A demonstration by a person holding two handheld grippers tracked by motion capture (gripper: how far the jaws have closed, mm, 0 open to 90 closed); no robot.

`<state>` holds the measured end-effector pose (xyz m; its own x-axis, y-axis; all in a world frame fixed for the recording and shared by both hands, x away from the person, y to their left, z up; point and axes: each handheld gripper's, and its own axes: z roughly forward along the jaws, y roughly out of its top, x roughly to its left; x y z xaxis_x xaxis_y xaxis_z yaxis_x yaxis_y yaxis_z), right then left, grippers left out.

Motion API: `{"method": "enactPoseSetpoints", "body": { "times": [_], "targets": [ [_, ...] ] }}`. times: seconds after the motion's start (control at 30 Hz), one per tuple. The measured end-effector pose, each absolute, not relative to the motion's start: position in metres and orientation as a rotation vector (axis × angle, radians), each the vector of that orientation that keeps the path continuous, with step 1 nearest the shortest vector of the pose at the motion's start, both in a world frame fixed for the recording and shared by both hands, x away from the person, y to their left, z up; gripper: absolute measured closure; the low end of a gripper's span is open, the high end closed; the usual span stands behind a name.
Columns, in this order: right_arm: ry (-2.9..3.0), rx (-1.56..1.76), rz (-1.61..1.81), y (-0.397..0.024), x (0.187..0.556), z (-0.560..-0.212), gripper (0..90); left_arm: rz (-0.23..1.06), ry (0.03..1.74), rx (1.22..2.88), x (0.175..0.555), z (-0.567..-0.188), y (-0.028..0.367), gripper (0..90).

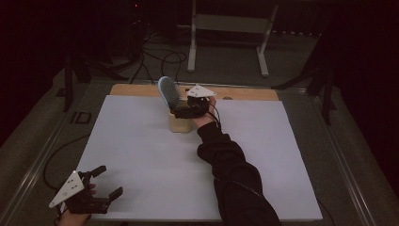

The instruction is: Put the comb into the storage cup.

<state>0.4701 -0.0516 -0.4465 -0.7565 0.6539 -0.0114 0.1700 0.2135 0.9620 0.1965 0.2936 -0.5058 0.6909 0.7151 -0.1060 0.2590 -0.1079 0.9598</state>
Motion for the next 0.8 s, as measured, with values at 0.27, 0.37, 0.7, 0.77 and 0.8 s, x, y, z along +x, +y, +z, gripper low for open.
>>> {"method": "enactPoseSetpoints", "body": {
  "times": [0.27, 0.37, 0.7, 0.77, 0.8],
  "targets": [
    [2.115, 0.740, 1.559, -0.059, 0.468, -0.441, 8.9, 0.468, 0.800, 1.686, 0.198, -0.506, 0.292, 0.0],
    [2.128, 0.743, 1.557, -0.063, 0.468, -0.437, 8.9, 0.469, 0.803, 1.688, 0.199, -0.506, 0.291, 0.0],
    [2.208, 0.739, 1.575, -0.066, 0.469, -0.432, 8.9, 0.472, 0.811, 1.693, 0.198, -0.507, 0.292, 0.0],
    [2.218, 0.743, 1.585, -0.067, 0.469, -0.431, 8.9, 0.476, 0.812, 1.690, 0.197, -0.507, 0.293, 0.0],
    [2.224, 0.741, 1.588, -0.068, 0.469, -0.430, 8.9, 0.477, 0.813, 1.685, 0.197, -0.507, 0.293, 0.0]
  ]
}}
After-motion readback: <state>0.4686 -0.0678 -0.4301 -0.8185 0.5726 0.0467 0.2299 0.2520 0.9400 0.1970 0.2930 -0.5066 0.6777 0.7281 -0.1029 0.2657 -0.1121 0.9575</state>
